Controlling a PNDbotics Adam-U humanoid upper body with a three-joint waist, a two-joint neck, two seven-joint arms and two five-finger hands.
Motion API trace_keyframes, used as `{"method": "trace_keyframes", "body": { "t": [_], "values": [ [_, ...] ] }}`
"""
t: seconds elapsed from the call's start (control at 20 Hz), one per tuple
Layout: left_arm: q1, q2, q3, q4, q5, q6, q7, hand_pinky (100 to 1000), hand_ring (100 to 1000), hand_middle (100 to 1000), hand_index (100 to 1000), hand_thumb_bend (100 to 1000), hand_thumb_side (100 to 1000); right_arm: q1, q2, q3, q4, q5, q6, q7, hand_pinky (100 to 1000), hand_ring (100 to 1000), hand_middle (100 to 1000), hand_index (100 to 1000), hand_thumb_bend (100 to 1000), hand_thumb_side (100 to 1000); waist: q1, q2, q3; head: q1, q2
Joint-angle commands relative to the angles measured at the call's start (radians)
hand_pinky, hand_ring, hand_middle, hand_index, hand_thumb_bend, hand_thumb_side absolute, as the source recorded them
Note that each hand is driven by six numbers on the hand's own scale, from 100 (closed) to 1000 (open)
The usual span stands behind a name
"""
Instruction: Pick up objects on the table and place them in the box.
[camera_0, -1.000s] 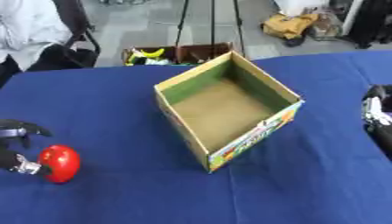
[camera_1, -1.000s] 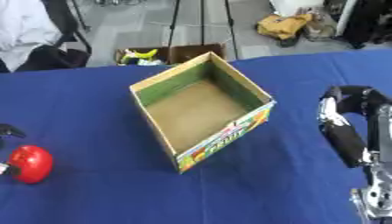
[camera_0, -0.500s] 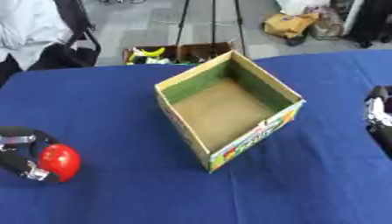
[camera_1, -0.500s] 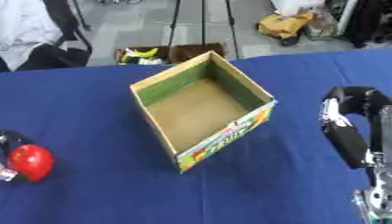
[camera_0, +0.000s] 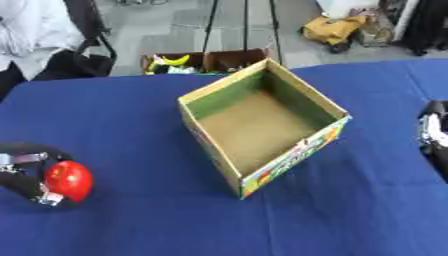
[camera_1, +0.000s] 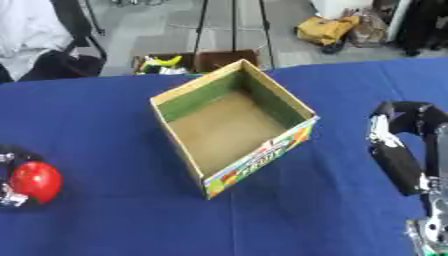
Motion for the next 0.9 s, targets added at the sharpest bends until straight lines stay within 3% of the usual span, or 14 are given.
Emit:
{"method": "trace_keyframes", "body": {
  "t": [0.05, 0.2, 0.4, 0.6, 0.9],
  "values": [
    [-0.014, 0.021, -0.006, -0.001, -0.006, 0.007, 0.029, 267, 659, 882, 984, 689, 629, -0.011, -0.018, 0.0, -0.021, -0.007, -0.003, 0.001, 726, 506, 409, 642, 100, 500, -0.001, -0.015, 0.002, 0.005, -0.012],
    [-0.011, 0.018, -0.01, 0.003, -0.013, 0.01, 0.047, 250, 657, 880, 983, 647, 614, -0.011, -0.018, -0.001, -0.021, -0.007, -0.003, 0.0, 726, 506, 408, 642, 100, 500, -0.002, -0.014, 0.002, 0.006, -0.013],
    [-0.011, 0.012, -0.011, 0.008, 0.0, 0.015, 0.067, 219, 638, 839, 950, 526, 589, -0.01, -0.018, -0.001, -0.021, -0.007, -0.002, 0.001, 727, 506, 408, 643, 100, 500, -0.001, -0.014, 0.004, 0.006, -0.013],
    [-0.012, 0.01, -0.011, 0.012, 0.021, 0.034, 0.098, 170, 608, 774, 873, 402, 508, -0.009, -0.017, -0.003, -0.021, -0.005, 0.0, 0.0, 727, 506, 408, 643, 100, 500, 0.0, -0.013, 0.002, 0.006, -0.013],
    [-0.011, 0.01, -0.009, 0.014, 0.035, 0.064, 0.14, 136, 594, 750, 827, 204, 446, -0.008, -0.017, -0.003, -0.021, -0.005, 0.002, 0.0, 727, 507, 408, 643, 100, 499, 0.001, -0.013, 0.001, 0.006, -0.013]
  ]
}}
